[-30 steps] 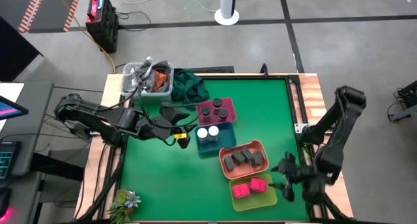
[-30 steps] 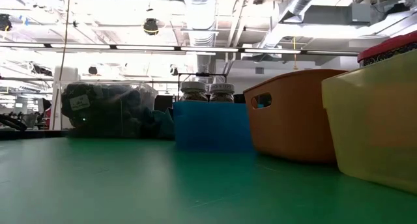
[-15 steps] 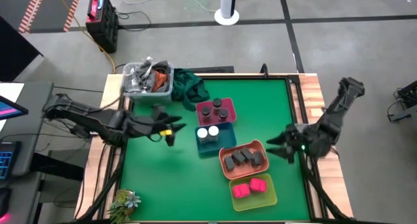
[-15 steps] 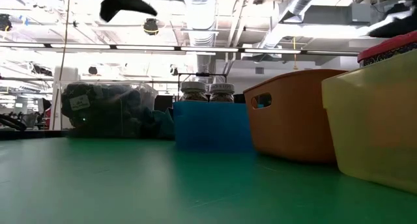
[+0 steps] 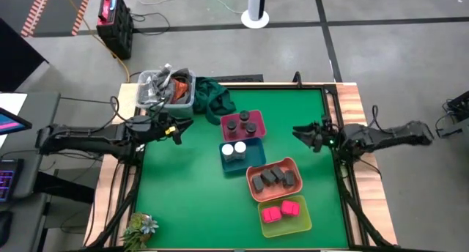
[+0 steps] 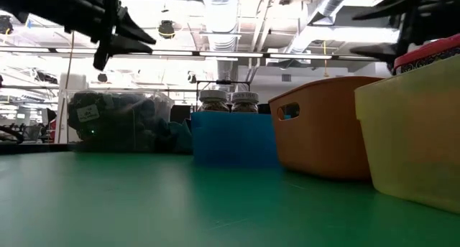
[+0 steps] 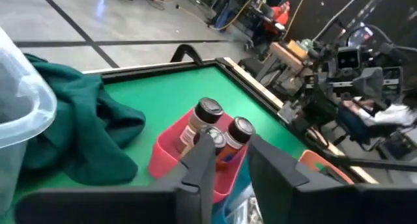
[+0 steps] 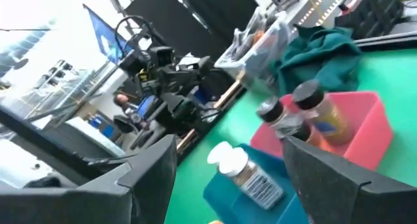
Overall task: Sort spices by type
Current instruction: Return to Home Position
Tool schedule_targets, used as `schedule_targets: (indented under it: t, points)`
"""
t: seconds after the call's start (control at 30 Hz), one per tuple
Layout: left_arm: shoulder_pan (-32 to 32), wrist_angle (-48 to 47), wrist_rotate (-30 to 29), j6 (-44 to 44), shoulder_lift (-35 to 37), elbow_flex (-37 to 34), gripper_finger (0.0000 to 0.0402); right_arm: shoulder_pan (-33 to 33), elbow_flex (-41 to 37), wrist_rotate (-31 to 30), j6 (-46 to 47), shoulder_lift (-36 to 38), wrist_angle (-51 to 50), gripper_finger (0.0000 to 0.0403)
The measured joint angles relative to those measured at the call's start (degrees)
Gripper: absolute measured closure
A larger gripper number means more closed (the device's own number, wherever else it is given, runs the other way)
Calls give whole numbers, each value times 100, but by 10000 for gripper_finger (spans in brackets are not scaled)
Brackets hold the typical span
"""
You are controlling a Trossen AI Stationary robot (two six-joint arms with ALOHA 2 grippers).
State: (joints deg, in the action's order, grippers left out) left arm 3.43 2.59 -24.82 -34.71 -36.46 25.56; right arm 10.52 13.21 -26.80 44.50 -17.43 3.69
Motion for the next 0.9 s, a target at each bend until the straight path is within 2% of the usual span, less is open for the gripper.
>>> schedule_targets:
  t: [0.23, 0.4, 0.57, 0.9]
  points:
    - [321, 44, 166, 107, 440, -310, 377, -1775, -19, 1678, -144, 145, -69, 102]
    - [332, -294, 74, -107, 1061, -639, 399, -2507, -19, 1942, -249, 817, -685, 102]
    - [222, -351, 124, -143, 1575, -831, 401, -2710, -17, 1939, -123, 1746, -1618, 102]
    - [-160, -826, -226, -335, 1623, -914, 401, -2287, -247, 1783, -23, 1733, -1297, 102]
